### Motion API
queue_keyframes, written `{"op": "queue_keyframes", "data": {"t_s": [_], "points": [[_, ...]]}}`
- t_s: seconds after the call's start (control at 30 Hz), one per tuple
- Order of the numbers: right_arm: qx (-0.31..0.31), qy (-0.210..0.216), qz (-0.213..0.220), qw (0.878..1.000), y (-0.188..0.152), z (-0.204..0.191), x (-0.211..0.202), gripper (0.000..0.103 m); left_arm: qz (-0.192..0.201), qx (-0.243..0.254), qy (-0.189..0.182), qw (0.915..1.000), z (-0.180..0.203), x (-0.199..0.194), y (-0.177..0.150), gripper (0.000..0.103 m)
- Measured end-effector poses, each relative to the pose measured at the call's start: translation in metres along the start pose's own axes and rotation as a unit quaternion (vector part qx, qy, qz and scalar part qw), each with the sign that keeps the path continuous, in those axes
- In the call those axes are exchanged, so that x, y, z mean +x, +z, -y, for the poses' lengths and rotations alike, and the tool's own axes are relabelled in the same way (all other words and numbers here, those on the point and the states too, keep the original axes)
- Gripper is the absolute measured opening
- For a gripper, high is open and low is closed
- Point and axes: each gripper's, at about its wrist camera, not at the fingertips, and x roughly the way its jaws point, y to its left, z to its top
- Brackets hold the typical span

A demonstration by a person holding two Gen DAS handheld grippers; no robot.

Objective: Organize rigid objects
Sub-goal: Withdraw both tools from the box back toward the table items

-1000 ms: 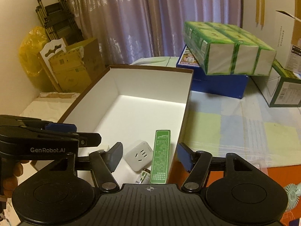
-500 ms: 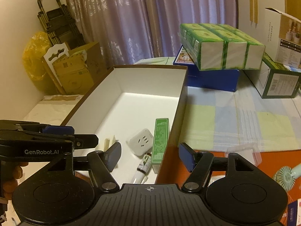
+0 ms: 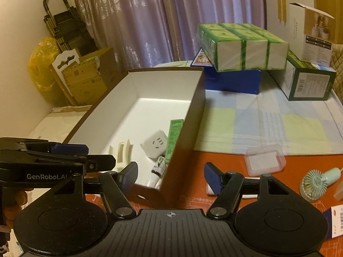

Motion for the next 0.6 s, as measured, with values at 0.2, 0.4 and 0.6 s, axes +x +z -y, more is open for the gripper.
{"op": "queue_keyframes", "data": {"t_s": [0.2,0.4,0.6], "points": [[0.004,-0.003,-0.007,1.000,-0.010,0.015,-0.010,0.065,-0.008,0.006,-0.006,0.9999,0.019,0.002,-0.007,0.058],[0.009,-0.003,-0.012,1.000,-0.018,0.032,-0.021,0.065,-0.012,0.013,-0.009,0.9998,0.039,0.004,-0.011,0.058],[0.016,-0.007,-0.015,1.000,-0.022,0.051,-0.031,0.065,-0.018,0.019,-0.015,0.9996,0.059,0.008,-0.014,0.058]]}}
